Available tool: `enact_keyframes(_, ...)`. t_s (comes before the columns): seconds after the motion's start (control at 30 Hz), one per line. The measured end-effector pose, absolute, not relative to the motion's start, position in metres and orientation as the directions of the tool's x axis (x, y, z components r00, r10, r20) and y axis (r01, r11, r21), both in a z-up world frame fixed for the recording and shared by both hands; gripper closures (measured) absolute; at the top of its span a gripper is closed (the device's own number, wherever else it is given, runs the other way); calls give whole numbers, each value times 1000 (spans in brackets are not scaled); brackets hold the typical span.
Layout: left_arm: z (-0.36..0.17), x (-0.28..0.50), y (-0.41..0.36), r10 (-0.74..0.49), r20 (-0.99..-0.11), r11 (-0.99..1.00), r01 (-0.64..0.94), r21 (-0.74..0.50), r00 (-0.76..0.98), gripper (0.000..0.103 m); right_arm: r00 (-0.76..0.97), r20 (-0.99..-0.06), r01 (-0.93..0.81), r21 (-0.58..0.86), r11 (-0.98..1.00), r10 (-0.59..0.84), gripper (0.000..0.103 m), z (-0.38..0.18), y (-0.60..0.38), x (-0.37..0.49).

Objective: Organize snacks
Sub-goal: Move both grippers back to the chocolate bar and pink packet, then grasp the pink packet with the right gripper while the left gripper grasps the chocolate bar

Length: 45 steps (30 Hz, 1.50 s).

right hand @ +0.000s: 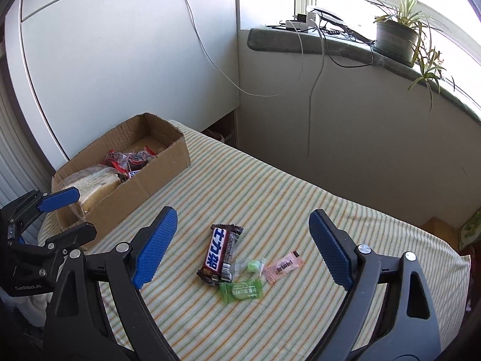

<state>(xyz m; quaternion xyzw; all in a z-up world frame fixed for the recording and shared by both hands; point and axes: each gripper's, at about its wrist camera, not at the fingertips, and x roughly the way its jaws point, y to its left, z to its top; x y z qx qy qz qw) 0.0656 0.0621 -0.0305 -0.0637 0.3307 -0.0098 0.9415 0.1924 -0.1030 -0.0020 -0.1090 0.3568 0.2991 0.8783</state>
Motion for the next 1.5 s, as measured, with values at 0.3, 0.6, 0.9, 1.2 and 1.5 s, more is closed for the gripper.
enact_keyframes(0.3, -46, 87, 31, -144, -662, 986, 52, -157, 735, 49, 511, -766, -504, 101, 858, 391, 12, -42, -156, 215)
enact_keyframes(0.6, -65, 117, 14, -255, -700, 963, 106, -249, 667, 66, 359, -836, -403, 261, 877, 414, 48, -85, -171, 241)
enact_keyframes(0.9, -80, 140, 4, -308, -721, 947, 130, -292, 620, 66, 310, -840, -356, 331, 874, 445, 62, -95, -166, 255)
enact_keyframes(1.2, -88, 155, 2, -300, -738, 951, 128, -281, 604, 66, 325, -861, -401, 251, 881, 392, 72, -96, -140, 256)
enact_keyframes(1.5, -92, 168, -7, -272, -759, 962, 141, -236, 592, 66, 341, -886, -472, 128, 872, 315, 83, -96, -130, 258)
